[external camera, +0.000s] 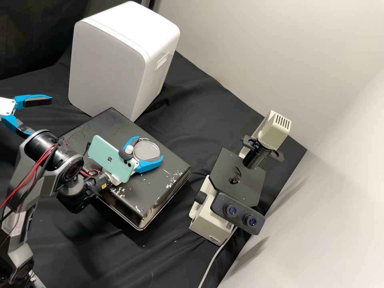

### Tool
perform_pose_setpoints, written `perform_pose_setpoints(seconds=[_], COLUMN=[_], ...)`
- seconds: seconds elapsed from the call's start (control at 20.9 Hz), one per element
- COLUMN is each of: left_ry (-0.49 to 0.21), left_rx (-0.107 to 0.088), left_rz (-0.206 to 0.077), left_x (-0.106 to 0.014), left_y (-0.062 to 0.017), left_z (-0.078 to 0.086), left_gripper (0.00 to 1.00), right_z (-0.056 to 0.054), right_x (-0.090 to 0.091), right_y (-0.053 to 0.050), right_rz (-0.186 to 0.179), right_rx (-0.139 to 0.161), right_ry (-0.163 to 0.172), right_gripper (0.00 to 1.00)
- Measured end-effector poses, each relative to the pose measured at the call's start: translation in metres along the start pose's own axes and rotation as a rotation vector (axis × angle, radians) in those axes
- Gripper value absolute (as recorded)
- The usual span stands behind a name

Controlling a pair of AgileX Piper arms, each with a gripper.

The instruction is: Place the petri dish on the microscope

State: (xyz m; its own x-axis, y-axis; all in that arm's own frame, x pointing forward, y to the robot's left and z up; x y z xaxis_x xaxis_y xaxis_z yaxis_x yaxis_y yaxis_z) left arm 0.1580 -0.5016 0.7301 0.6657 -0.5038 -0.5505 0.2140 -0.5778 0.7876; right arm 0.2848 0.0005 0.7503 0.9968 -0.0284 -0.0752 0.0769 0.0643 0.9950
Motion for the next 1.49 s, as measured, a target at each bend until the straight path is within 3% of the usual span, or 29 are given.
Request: perform_pose_setpoints(seconds=[0.19, 0.48, 0.62, 1.1, 1.29, 1.49], left_ry=[0.000, -0.008, -0.008, -0.007, -0.007, -0.007], left_rx=[0.000, -0.003, -0.005, -0.005, -0.005, -0.005], left_rz=[0.000, -0.008, -0.011, -0.012, -0.012, -0.012], left_x=[0.000, 0.001, 0.001, 0.001, 0.001, 0.001], left_y=[0.0000, -0.0015, -0.0021, -0.0023, -0.0023, -0.0023], left_z=[0.000, 0.001, 0.001, 0.001, 0.001, 0.001], left_gripper=[1.00, 1.00, 1.00, 1.00, 1.00, 1.00], right_z=[0.002, 0.018, 0.024, 0.027, 0.033, 0.036], right_x=[-0.011, -0.025, -0.028, -0.033, -0.034, -0.032], right_y=[0.017, 0.052, 0.063, 0.078, 0.083, 0.091], right_rz=[0.046, 0.147, 0.187, 0.237, 0.261, 0.290], right_rx=[0.004, 0.017, 0.020, 0.015, 0.050, 0.057], right_ry=[-0.012, -0.096, -0.110, -0.117, -0.138, -0.140], right_gripper=[0.00, 0.00, 0.00, 0.00, 0.00, 0.00])
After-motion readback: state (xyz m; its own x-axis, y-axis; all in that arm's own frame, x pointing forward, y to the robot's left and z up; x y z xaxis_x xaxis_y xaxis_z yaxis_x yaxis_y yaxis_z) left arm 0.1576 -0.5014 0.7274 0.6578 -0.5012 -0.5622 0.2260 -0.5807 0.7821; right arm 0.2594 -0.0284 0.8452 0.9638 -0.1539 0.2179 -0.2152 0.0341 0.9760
